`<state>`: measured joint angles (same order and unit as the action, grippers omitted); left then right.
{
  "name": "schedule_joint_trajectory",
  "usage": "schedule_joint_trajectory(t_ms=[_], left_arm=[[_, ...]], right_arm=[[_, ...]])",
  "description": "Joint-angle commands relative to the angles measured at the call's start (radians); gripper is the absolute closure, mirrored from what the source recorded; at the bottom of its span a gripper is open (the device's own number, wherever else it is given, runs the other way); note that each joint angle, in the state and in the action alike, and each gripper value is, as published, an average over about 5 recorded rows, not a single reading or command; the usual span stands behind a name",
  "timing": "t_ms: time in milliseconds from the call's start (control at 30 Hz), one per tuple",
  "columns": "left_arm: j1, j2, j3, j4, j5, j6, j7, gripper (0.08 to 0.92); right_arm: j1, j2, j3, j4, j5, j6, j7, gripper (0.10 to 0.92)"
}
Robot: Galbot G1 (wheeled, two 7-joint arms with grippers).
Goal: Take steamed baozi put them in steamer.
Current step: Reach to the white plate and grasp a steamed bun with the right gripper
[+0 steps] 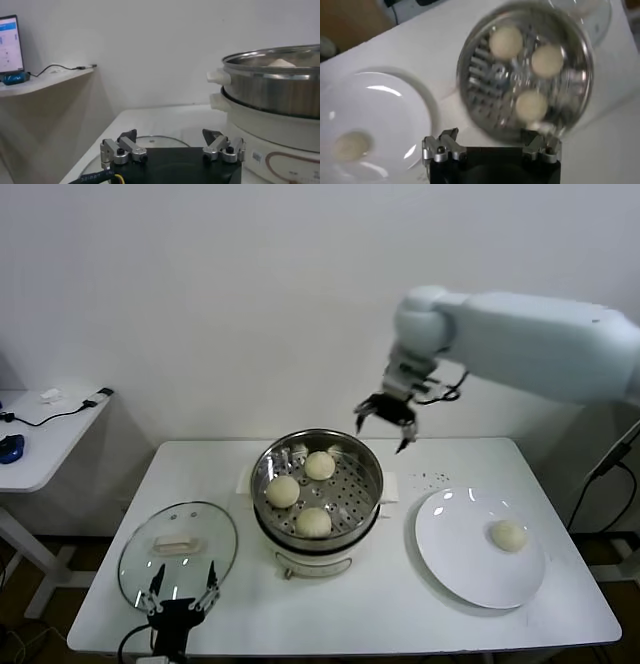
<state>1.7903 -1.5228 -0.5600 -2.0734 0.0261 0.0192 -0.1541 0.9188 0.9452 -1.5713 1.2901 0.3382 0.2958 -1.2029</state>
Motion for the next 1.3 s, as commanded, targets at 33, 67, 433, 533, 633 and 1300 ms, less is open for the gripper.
schedule_joint_trajectory(t_ms=[33,67,433,533,633,1300], left_arm=[[0.001,0.003,-0.010,0.005,-0.002,-0.004,-0.001,0.177],[0.000,0.003,-0.013,0.006,-0.003,-0.004,-0.002,0.177],[0.001,-0.005,-0.015,0.017,0.005,0.000,0.000,0.177],[0.003,-0.005,-0.018,0.022,0.005,-0.002,-0.001,0.177],[0.004,-0.006,-0.019,0.027,0.005,-0.003,-0.002,0.177],[0.001,-0.008,-0.022,0.031,0.003,-0.004,-0.006,0.177]], right_arm=[[0.010,-0.402,-0.195,-0.003,0.047,-0.200,0.061,0.203],[-0.025,-0.433,-0.188,0.012,0.034,-0.222,0.075,0.203],[-0.477,-0.511,0.108,-0.027,-0.138,-0.342,0.152,0.203],[-0.580,-0.499,0.196,-0.062,-0.163,-0.367,0.172,0.203],[-0.681,-0.489,0.296,-0.094,-0.174,-0.387,0.185,0.203],[-0.835,-0.394,0.474,-0.210,-0.234,-0.411,0.236,0.203]])
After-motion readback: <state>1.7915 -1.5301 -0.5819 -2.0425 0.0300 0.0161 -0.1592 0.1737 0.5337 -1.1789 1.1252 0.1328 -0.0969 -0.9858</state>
